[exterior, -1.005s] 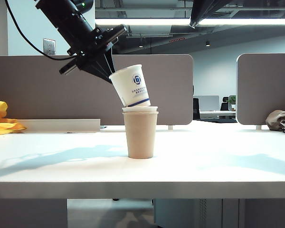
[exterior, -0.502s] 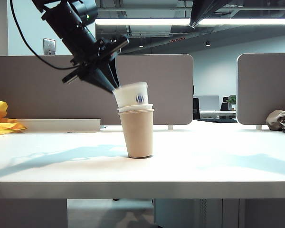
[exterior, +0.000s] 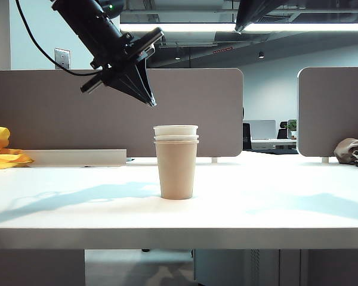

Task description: Pick up all the paper cups on the table one by one and stack them together.

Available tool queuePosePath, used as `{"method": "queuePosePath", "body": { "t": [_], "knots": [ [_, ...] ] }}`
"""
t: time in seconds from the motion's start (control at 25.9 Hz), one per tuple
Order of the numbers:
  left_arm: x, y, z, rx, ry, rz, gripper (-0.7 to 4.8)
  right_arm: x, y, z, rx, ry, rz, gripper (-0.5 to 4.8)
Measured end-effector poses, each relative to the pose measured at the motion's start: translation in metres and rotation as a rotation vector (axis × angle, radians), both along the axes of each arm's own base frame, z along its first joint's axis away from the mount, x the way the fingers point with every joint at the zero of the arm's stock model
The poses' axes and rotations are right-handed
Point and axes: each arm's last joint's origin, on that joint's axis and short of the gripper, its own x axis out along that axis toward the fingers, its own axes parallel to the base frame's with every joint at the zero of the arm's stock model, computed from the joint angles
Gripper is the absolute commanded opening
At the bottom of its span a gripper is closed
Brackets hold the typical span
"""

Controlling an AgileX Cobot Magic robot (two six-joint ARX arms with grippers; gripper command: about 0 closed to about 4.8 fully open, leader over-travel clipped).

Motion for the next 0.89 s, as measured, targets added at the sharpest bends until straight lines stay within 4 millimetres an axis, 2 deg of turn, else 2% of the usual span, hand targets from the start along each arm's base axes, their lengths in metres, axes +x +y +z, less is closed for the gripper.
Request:
{"method": "queuePosePath", "body": {
  "t": [0.27,0.5,0.62,0.7,0.81,0.89],
  "knots": [
    [-0.024,0.011,0.049,-0.032,-0.156,0.022,-0.05,-0.004,-0.002,0.004,0.008,-0.013,0.003,-0.09],
    [-0.050,0.022,0.093,-0.082,-0.323,0.044,-0.05,-0.018,-0.008,0.021,0.037,-0.077,0.005,-0.09],
    [-0.064,0.028,0.110,-0.094,-0.381,0.050,-0.05,-0.029,-0.014,0.031,0.054,-0.113,0.005,-0.09],
    [-0.081,0.036,0.128,-0.102,-0.447,0.053,-0.05,-0.048,-0.023,0.047,0.082,-0.171,0.004,-0.09],
    [-0.097,0.042,0.136,-0.110,-0.486,0.049,-0.05,-0.066,-0.032,0.059,0.115,-0.239,0.004,-0.09],
    [-0.111,0.048,0.135,-0.099,-0.502,0.052,-0.05,-0.083,-0.040,0.058,0.139,-0.286,0.004,-0.09]
  ]
}}
